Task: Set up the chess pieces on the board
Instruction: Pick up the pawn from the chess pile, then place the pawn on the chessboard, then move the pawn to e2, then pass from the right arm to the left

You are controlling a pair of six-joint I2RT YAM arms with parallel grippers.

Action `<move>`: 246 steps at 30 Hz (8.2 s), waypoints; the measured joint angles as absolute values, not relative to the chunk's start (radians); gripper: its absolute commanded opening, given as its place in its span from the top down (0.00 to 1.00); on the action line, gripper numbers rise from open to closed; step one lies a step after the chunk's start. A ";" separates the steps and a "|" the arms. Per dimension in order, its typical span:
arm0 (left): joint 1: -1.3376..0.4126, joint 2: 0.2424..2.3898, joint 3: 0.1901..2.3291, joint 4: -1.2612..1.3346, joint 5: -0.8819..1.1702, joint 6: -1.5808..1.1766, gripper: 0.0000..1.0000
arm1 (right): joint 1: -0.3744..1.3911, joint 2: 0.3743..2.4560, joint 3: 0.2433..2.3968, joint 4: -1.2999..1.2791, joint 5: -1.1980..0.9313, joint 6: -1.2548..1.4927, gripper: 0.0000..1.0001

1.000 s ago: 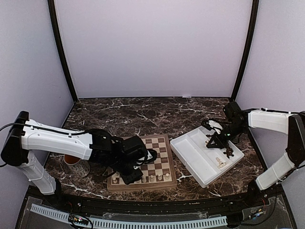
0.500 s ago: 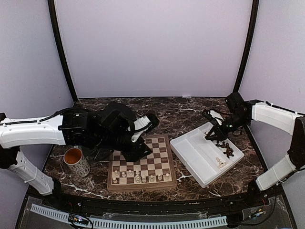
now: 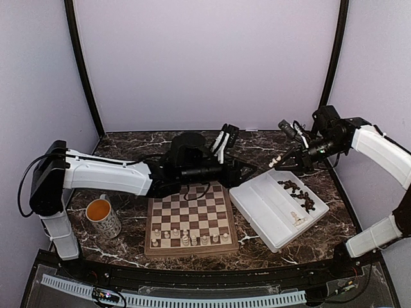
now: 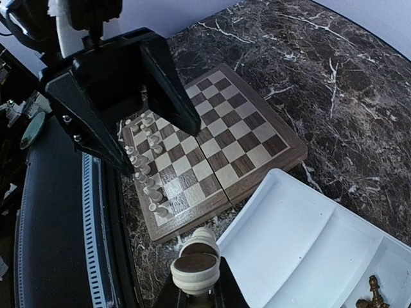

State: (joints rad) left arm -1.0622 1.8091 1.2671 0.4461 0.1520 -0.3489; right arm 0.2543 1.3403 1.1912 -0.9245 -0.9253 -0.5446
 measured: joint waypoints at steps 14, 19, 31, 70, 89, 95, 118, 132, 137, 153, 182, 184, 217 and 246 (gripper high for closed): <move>-1.036 2.004 1.273 0.976 0.381 -0.575 0.53 | 0.254 1.337 1.217 -0.983 -1.061 -0.546 0.92; -1.036 2.041 1.292 1.023 0.415 -0.616 0.56 | 0.254 1.337 1.227 -0.994 -1.076 -0.546 0.92; -1.029 2.085 1.363 1.068 0.482 -0.669 0.65 | 0.254 1.337 1.229 -0.997 -1.083 -0.546 0.92; -0.932 1.916 1.468 0.377 0.536 -0.559 0.98 | 0.224 1.293 1.113 -0.934 -0.897 -0.584 0.92; -0.822 1.864 1.692 -0.998 0.398 -0.209 0.99 | 0.221 1.317 0.966 -0.734 -0.693 -0.567 0.91; -0.822 1.864 1.613 -1.106 0.404 -0.237 0.99 | 0.221 1.317 0.957 -0.728 -0.694 -0.567 0.91; -0.878 2.127 1.757 -1.173 0.459 -0.277 1.00 | 0.221 1.315 0.939 -0.725 -0.700 -0.589 0.91; -0.877 2.188 1.794 -1.184 0.452 -0.287 0.72 | 0.221 1.314 0.930 -0.727 -0.709 -0.602 0.91; -0.877 2.196 1.837 -1.185 0.425 -0.284 0.63 | 0.221 1.314 0.930 -0.727 -0.712 -0.604 0.91; -0.902 2.196 1.828 -1.205 0.375 -0.286 0.74 | 0.221 1.314 0.930 -0.727 -0.715 -0.604 0.91; -0.969 2.175 1.783 -1.232 0.374 -0.290 0.79 | 0.221 1.314 0.930 -0.730 -0.733 -0.601 0.91; -0.969 2.175 1.783 -1.232 0.365 -0.291 0.75 | 0.221 1.314 0.930 -0.730 -0.735 -0.601 0.91; -0.941 1.835 1.492 -0.063 0.443 -0.640 0.48 | 0.589 1.407 1.286 -0.896 -0.443 -0.660 0.90; -0.939 1.889 1.452 0.213 0.564 -0.850 0.84 | 0.665 1.472 1.382 -0.915 -0.400 -0.605 0.90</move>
